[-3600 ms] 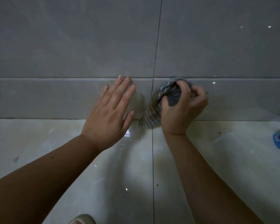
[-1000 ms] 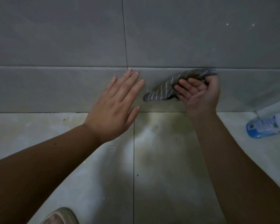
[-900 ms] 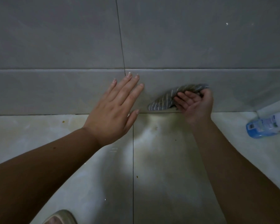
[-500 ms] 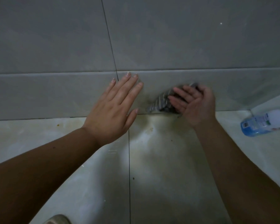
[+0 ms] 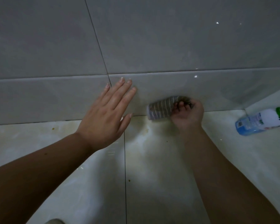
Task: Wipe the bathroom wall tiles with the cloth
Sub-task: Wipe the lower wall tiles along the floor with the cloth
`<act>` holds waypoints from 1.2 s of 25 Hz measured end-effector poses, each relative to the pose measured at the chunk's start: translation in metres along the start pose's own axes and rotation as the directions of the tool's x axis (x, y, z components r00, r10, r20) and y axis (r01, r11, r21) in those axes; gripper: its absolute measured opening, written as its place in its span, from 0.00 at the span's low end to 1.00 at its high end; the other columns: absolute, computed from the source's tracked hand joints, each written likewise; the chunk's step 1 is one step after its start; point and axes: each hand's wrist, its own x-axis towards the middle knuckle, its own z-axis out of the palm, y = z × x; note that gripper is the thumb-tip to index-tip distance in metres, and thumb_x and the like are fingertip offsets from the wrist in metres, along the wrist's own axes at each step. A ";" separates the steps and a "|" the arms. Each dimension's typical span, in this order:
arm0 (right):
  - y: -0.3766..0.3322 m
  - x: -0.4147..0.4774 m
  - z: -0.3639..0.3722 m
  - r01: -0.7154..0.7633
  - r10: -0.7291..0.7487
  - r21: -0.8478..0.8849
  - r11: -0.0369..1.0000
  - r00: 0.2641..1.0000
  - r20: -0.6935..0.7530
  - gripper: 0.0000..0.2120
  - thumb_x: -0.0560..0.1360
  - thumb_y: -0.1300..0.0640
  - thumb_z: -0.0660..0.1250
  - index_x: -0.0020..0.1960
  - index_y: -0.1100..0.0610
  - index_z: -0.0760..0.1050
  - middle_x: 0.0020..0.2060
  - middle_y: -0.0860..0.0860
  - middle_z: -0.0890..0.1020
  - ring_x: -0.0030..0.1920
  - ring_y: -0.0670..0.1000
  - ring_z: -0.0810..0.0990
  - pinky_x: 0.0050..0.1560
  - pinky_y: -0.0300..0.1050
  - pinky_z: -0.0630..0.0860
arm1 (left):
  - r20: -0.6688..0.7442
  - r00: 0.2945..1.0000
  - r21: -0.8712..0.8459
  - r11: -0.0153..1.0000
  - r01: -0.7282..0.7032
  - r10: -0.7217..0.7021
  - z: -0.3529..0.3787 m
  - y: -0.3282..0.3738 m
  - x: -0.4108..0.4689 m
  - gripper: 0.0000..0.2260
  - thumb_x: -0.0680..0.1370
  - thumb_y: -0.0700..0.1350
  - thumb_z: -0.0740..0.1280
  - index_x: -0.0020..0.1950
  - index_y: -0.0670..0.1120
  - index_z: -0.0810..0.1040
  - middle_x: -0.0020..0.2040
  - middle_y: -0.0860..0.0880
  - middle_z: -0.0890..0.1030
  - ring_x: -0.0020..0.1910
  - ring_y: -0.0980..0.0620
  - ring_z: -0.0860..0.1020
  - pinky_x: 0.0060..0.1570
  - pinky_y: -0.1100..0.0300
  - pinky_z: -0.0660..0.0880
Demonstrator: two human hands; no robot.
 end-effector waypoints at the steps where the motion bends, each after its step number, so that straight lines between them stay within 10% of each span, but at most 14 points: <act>1: 0.001 0.001 0.000 -0.005 0.005 0.057 0.998 1.000 -0.014 0.07 0.75 0.60 0.59 0.38 0.58 0.68 0.30 0.53 0.72 0.31 0.51 0.71 0.38 0.41 0.72 | 0.002 1.000 -0.002 1.000 -0.001 0.001 0.000 0.000 0.000 0.27 0.82 0.50 0.59 0.78 0.40 0.60 0.79 0.41 0.60 0.79 0.45 0.55 0.76 0.44 0.56; 7: -0.004 -0.010 0.005 -0.089 0.036 0.355 0.931 0.988 0.151 0.05 0.71 0.67 0.60 0.37 0.59 0.69 0.26 0.54 0.74 0.28 0.49 0.75 0.38 0.44 0.77 | -0.011 1.000 -0.020 1.000 -0.012 0.011 -0.002 0.006 0.006 0.27 0.82 0.51 0.58 0.79 0.41 0.59 0.79 0.41 0.60 0.79 0.45 0.55 0.76 0.43 0.55; 12: -0.029 -0.039 0.040 0.144 -0.177 0.147 0.979 0.955 0.239 0.14 0.78 0.67 0.57 0.35 0.58 0.67 0.26 0.51 0.70 0.29 0.47 0.72 0.41 0.40 0.76 | -0.036 0.999 -0.026 1.000 -0.015 0.014 -0.006 0.007 0.009 0.27 0.82 0.50 0.58 0.78 0.40 0.60 0.79 0.41 0.60 0.79 0.44 0.55 0.77 0.44 0.55; 17: -0.021 -0.016 0.018 0.346 -0.339 -0.315 0.884 0.938 0.078 0.08 0.79 0.61 0.62 0.55 0.51 0.71 0.33 0.48 0.75 0.34 0.47 0.75 0.39 0.40 0.74 | -0.027 1.000 -0.025 1.000 -0.016 0.015 -0.007 0.012 0.010 0.27 0.82 0.51 0.57 0.79 0.41 0.59 0.79 0.42 0.60 0.79 0.45 0.54 0.77 0.44 0.55; 23: -0.015 0.021 -0.014 0.081 -0.136 -0.331 0.940 0.980 -0.146 0.21 0.82 0.61 0.57 0.73 0.47 0.61 0.70 0.54 0.70 0.63 0.59 0.74 0.59 0.60 0.73 | -0.009 0.999 -0.033 0.999 -0.040 0.040 0.000 0.015 0.013 0.27 0.82 0.51 0.57 0.78 0.41 0.60 0.79 0.41 0.60 0.79 0.45 0.55 0.77 0.45 0.53; 30: -0.043 0.002 0.015 0.433 -0.440 -0.243 0.868 0.898 0.029 0.15 0.80 0.61 0.57 0.65 0.50 0.63 0.58 0.51 0.75 0.52 0.52 0.78 0.50 0.48 0.79 | -0.049 0.997 -0.038 0.997 -0.062 0.060 0.003 0.022 0.034 0.27 0.82 0.50 0.59 0.78 0.40 0.60 0.79 0.41 0.59 0.79 0.44 0.54 0.77 0.44 0.52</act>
